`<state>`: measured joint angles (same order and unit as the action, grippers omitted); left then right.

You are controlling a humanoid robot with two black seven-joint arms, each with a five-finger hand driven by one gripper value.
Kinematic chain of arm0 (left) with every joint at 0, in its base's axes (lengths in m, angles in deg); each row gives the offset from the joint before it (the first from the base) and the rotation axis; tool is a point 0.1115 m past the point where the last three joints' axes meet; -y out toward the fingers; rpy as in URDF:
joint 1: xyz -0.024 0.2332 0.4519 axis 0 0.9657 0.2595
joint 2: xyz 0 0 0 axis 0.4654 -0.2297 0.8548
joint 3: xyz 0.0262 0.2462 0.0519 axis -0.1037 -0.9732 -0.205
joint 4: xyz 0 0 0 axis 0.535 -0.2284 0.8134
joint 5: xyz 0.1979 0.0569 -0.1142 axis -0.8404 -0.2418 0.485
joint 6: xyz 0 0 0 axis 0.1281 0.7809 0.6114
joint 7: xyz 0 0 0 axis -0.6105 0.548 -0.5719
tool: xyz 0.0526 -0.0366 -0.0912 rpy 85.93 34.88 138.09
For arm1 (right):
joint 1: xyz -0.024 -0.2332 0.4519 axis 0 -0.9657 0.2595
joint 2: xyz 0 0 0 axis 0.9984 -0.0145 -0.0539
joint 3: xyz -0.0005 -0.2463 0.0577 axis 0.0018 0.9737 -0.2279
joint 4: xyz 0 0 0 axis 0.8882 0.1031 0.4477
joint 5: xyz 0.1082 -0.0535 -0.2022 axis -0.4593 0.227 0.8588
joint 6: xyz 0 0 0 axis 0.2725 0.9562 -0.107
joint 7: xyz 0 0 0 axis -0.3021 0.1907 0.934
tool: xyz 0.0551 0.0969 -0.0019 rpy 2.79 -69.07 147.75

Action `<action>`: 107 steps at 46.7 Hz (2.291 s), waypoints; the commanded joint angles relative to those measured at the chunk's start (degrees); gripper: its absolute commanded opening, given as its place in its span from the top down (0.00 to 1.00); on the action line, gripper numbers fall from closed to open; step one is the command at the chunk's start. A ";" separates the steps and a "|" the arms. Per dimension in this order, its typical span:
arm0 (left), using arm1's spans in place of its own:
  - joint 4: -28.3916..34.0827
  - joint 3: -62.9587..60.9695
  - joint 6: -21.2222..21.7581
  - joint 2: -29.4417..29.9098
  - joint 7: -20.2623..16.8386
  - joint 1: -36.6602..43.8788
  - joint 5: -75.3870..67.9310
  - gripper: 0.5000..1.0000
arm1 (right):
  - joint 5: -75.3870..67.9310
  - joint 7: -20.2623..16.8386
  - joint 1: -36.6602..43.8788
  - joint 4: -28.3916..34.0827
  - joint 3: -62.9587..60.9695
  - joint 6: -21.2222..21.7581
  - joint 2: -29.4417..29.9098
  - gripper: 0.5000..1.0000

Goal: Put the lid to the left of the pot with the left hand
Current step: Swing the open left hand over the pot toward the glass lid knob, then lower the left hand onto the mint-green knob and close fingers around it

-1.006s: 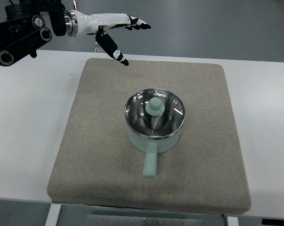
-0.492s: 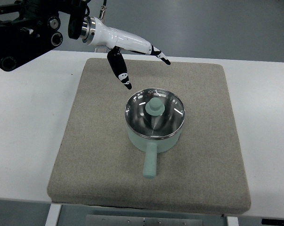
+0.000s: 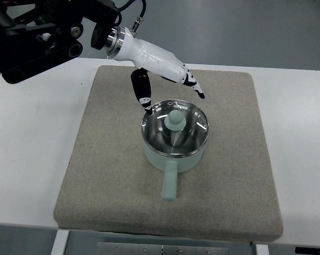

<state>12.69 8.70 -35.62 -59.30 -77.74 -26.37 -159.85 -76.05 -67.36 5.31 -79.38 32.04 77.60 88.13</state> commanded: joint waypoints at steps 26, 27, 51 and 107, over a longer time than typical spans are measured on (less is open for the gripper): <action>-0.44 -3.08 0.25 -1.65 -1.38 -1.80 -5.87 0.04 | 0.00 0.00 -0.01 0.02 0.00 0.00 0.00 0.15; -0.44 -3.00 0.43 -1.65 -1.38 -1.72 -5.87 0.05 | 0.00 0.00 -0.01 0.02 0.00 0.00 0.00 0.15; 0.17 -3.08 0.96 -4.11 -1.38 -1.63 -6.05 0.04 | 0.00 0.00 -0.01 0.02 0.00 0.00 0.00 0.15; 2.81 -3.08 4.65 -5.86 -1.38 0.48 -6.93 0.27 | 0.00 0.00 -0.01 0.02 0.00 0.00 0.00 0.15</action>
<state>15.48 5.61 -30.96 -65.16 -79.11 -26.10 -166.83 -76.05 -67.36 5.31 -79.38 32.04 77.60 88.13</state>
